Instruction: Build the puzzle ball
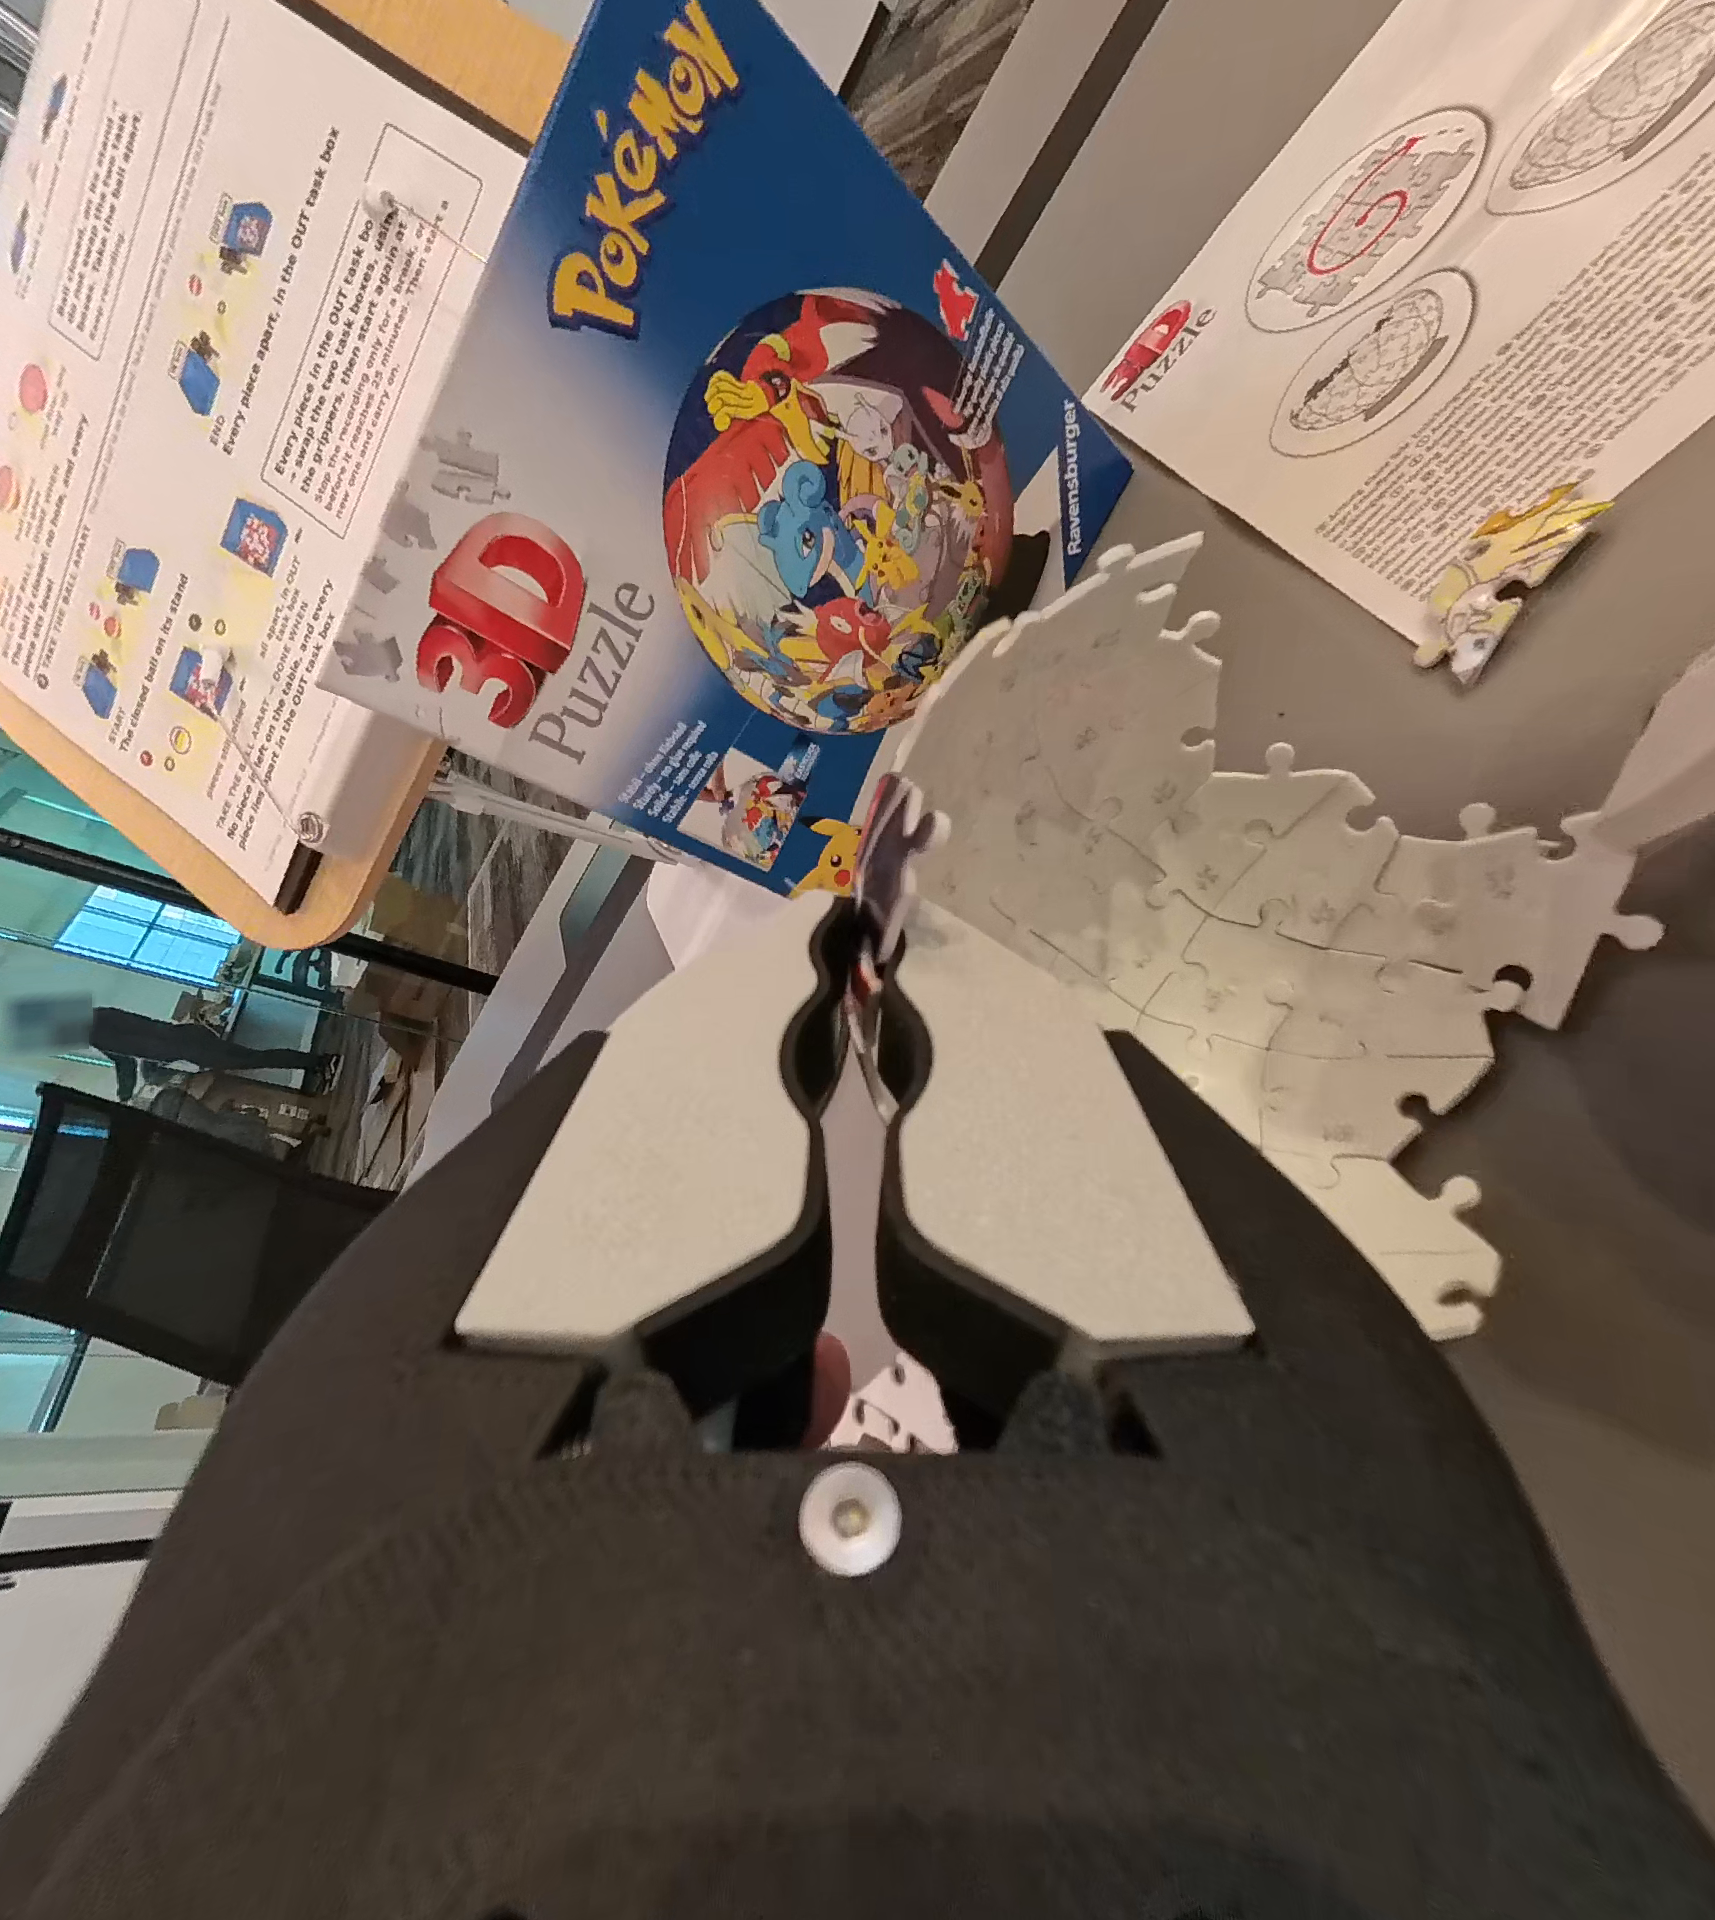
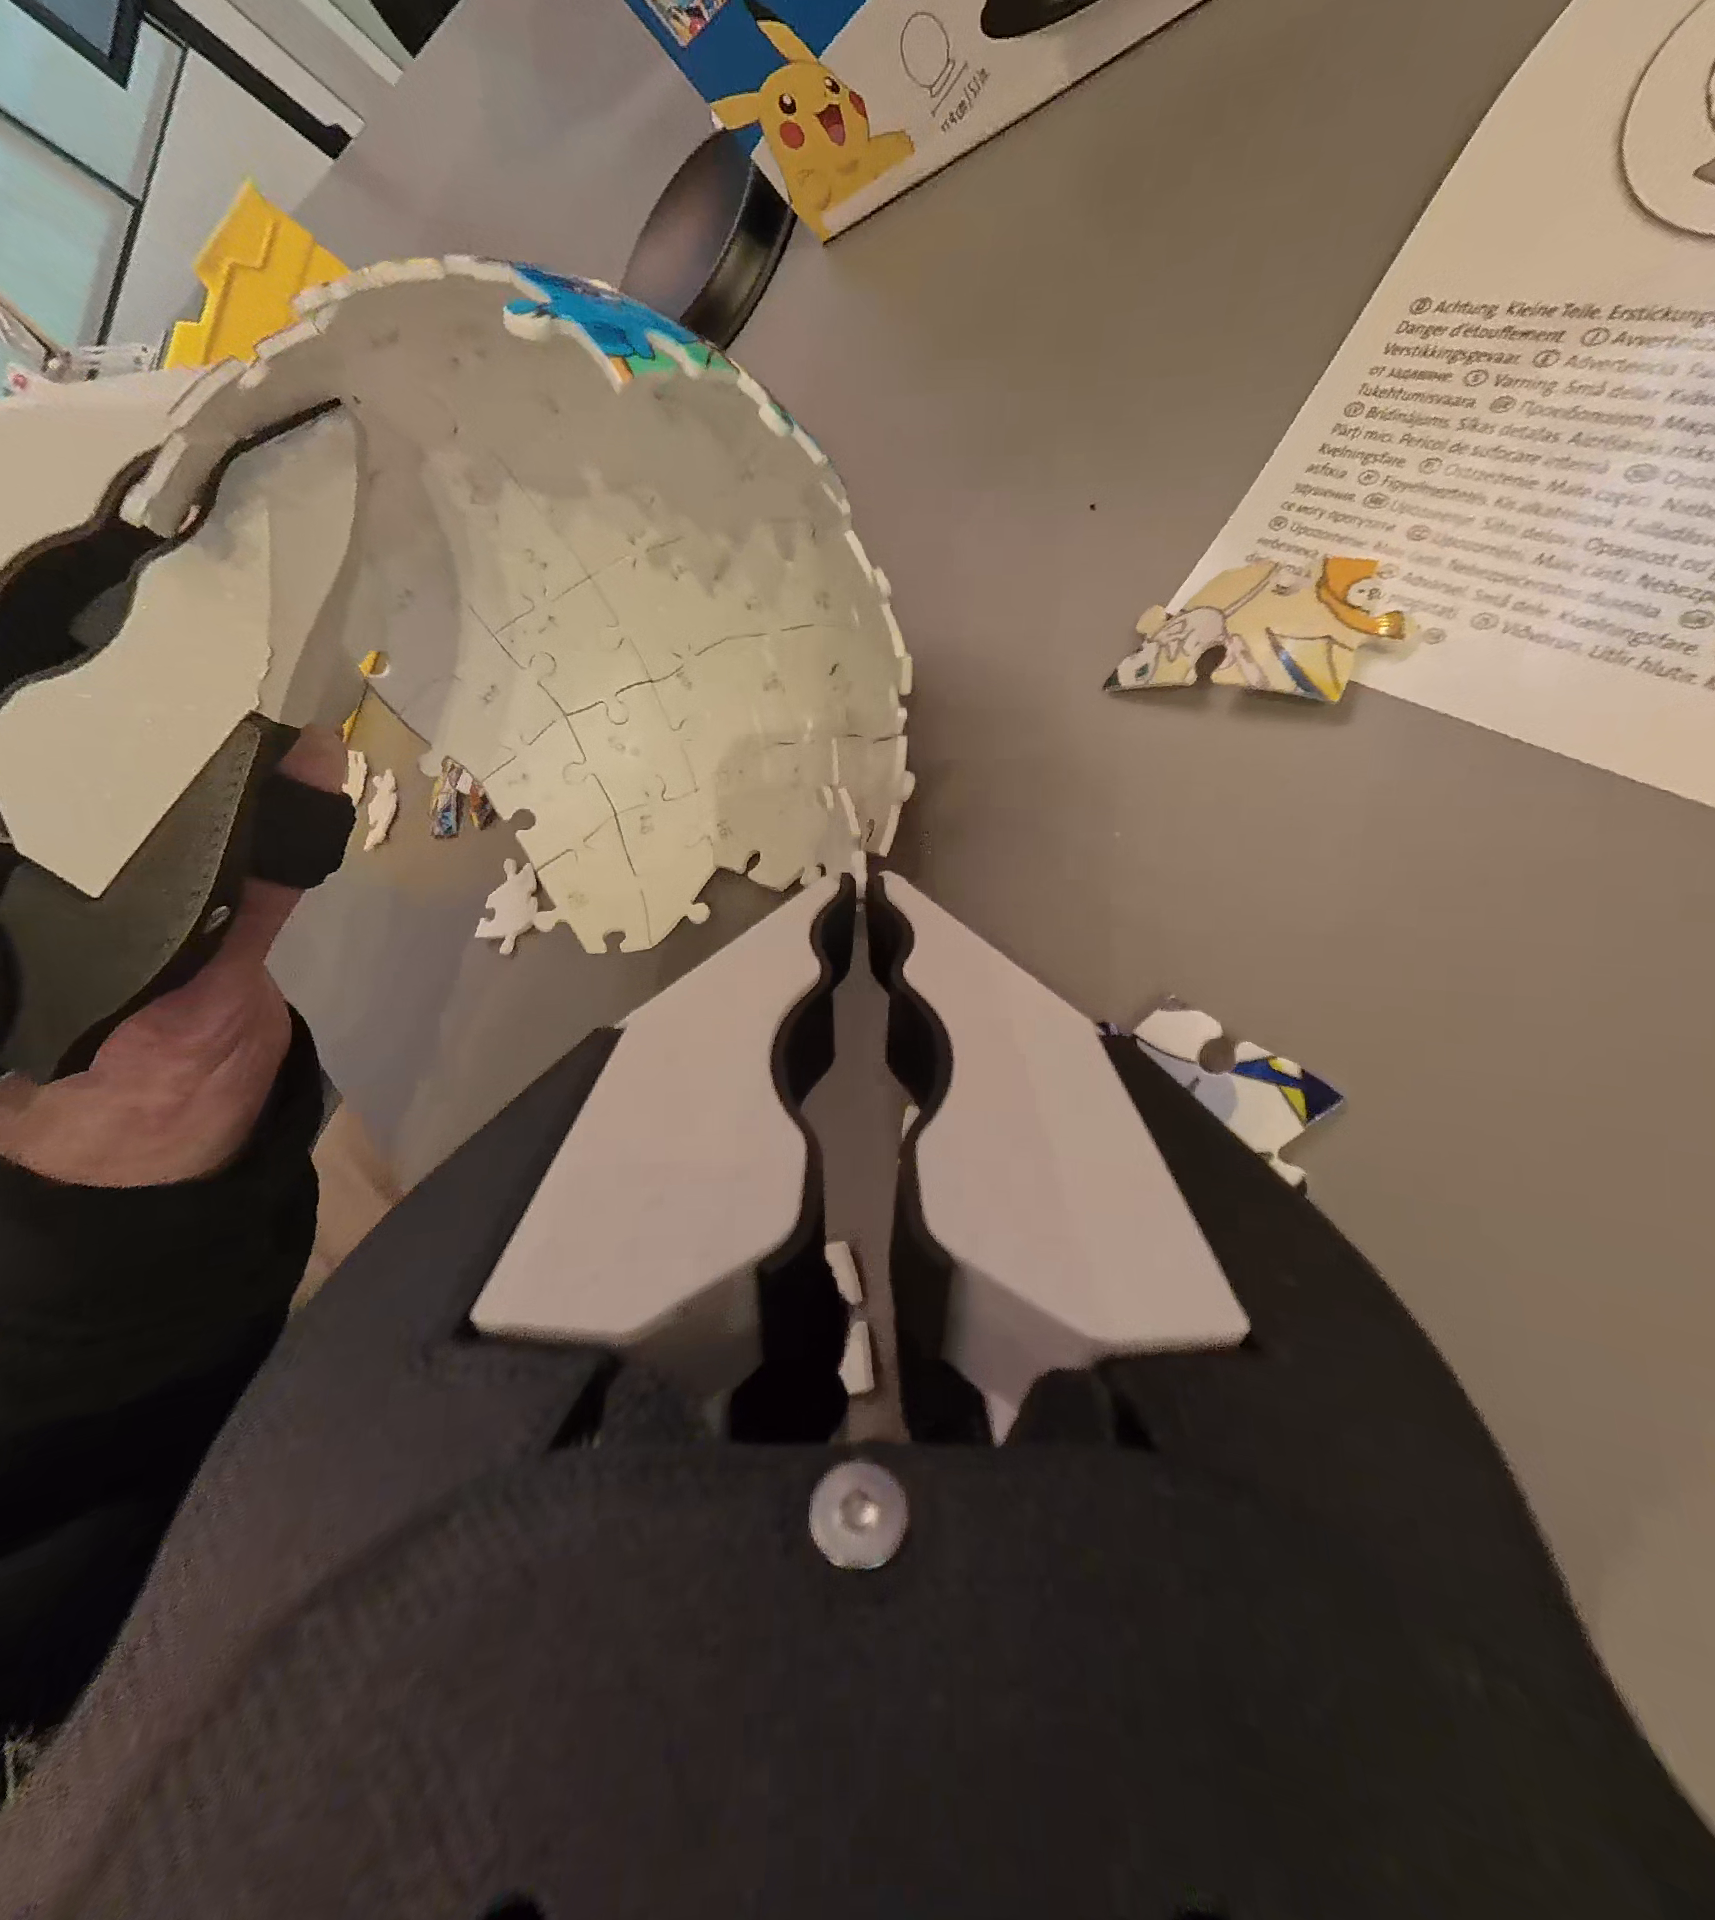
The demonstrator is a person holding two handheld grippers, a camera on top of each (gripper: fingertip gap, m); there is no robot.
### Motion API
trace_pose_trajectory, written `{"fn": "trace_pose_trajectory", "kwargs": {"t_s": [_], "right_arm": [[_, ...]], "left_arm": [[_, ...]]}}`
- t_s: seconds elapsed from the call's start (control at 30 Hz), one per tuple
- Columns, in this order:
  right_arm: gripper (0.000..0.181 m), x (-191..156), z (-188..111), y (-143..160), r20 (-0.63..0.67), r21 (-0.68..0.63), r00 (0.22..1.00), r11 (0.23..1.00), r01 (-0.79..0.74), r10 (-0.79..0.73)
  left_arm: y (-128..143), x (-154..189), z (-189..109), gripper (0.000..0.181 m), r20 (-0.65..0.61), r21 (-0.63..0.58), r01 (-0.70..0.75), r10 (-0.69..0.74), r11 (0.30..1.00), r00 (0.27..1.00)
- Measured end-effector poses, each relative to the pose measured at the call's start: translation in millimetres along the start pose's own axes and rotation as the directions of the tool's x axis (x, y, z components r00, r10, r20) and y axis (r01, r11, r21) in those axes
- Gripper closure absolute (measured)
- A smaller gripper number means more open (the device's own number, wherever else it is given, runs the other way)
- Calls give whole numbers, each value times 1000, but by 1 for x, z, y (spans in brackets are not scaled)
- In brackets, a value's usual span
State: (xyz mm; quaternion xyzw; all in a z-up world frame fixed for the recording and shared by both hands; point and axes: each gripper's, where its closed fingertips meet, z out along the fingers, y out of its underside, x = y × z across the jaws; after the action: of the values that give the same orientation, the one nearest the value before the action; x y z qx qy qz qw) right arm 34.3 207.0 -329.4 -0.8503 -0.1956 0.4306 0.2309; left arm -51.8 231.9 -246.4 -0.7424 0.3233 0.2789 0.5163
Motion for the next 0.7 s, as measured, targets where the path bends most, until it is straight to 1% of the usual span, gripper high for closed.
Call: {"fn": "trace_pose_trajectory", "kwargs": {"t_s": [0.1,0.23,0.37,0.47,0.57,0.63,0.7], "right_arm": [[180,-1,1,2,-3,2,1000,1000,-11,11],[173,-13,1,3,51,5,998,1000,-28,28],[176,-17,2,7,99,-7,991,996,-86,87],[177,-15,2,7,95,-10,990,995,-99,100],[173,-16,5,11,105,-31,988,994,-109,111],[173,-15,4,10,91,-28,991,995,-93,95],[167,-13,3,10,67,-33,996,997,-64,66]], "left_arm": [[-2,0,1,179,-6,4,2,-2,1000,1000],[-1,0,2,179,-6,8,-1,1,1000,1000],[0,-1,2,179,-9,10,2,-2,1000,1000],[0,-1,2,179,-10,13,3,-3,1000,1000],[0,0,2,179,-12,14,-1,1,1000,1000],[-1,0,3,179,-12,16,-4,4,1000,1000],[-1,0,2,179,-14,18,-3,3,1000,1000]]}}
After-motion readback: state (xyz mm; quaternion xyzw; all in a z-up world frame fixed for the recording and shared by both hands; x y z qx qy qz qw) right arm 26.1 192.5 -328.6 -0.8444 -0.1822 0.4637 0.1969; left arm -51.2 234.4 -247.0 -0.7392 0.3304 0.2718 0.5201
